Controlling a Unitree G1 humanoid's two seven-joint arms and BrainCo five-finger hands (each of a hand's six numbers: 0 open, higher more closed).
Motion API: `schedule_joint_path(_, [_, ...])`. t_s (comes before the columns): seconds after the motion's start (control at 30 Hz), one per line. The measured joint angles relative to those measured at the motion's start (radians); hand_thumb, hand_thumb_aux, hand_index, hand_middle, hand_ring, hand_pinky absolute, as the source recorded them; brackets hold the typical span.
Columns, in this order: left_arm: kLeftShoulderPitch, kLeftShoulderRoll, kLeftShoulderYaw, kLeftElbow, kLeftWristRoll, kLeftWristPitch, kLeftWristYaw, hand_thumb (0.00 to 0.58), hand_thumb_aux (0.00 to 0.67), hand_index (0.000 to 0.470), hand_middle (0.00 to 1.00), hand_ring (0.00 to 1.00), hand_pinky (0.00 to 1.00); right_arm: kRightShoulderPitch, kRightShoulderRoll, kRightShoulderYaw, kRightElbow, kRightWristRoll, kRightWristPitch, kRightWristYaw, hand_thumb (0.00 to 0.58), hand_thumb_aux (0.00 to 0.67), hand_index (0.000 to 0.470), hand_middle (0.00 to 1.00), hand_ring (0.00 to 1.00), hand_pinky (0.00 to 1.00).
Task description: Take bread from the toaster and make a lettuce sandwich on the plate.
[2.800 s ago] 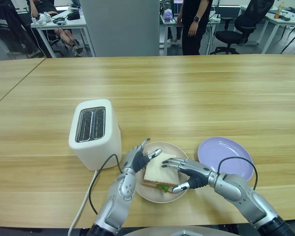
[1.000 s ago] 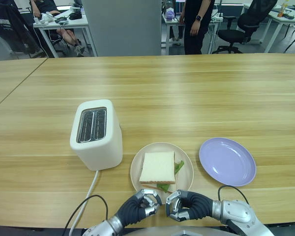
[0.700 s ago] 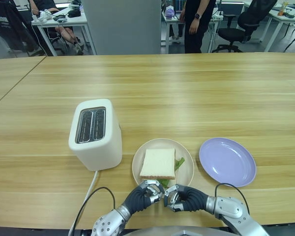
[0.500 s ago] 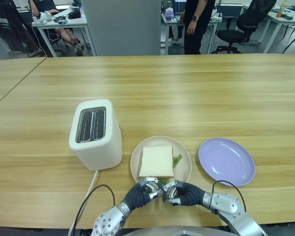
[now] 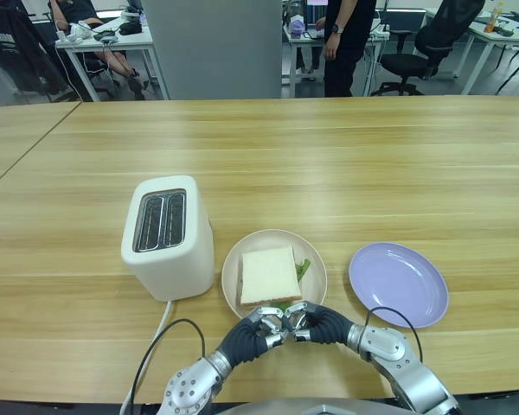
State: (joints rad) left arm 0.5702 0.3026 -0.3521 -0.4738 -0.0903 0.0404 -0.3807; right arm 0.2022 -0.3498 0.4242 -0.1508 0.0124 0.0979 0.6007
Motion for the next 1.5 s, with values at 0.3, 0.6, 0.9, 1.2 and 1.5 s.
schedule_joint_path(0.3, [0.046, 0.039, -0.001, -0.138, -0.037, 0.032, -0.010, 0.580, 0.670, 0.460, 1.00, 1.00, 1.00, 0.029, -0.025, 0.001, -0.064, 0.000, 0.046, -0.003, 0.580, 0.670, 0.460, 1.00, 1.00, 1.00])
schedule_joint_path(0.6, [0.083, 0.109, 0.010, -0.052, 0.037, 0.089, 0.007, 0.580, 0.670, 0.460, 1.00, 1.00, 1.00, 0.118, -0.081, 0.031, -0.187, 0.001, 0.116, 0.017, 0.580, 0.670, 0.460, 1.00, 1.00, 1.00])
schedule_joint_path(0.9, [-0.012, 0.075, -0.062, 0.103, 0.203, 0.147, 0.071, 0.580, 0.670, 0.460, 1.00, 1.00, 1.00, 0.098, -0.058, 0.068, -0.084, 0.001, 0.107, 0.021, 0.580, 0.670, 0.460, 1.00, 1.00, 1.00])
schedule_joint_path(1.2, [-0.141, 0.000, -0.023, 0.242, 0.249, 0.132, 0.148, 0.580, 0.670, 0.460, 1.00, 1.00, 1.00, -0.017, 0.075, 0.046, 0.088, 0.003, 0.100, -0.017, 0.580, 0.670, 0.460, 1.00, 1.00, 1.00])
schedule_joint_path(1.5, [-0.545, -0.077, 0.034, 0.665, 0.293, 0.084, 0.228, 0.580, 0.670, 0.460, 1.00, 1.00, 1.00, -0.409, 0.291, -0.039, 0.616, -0.053, 0.028, -0.240, 0.580, 0.670, 0.460, 1.00, 1.00, 1.00])
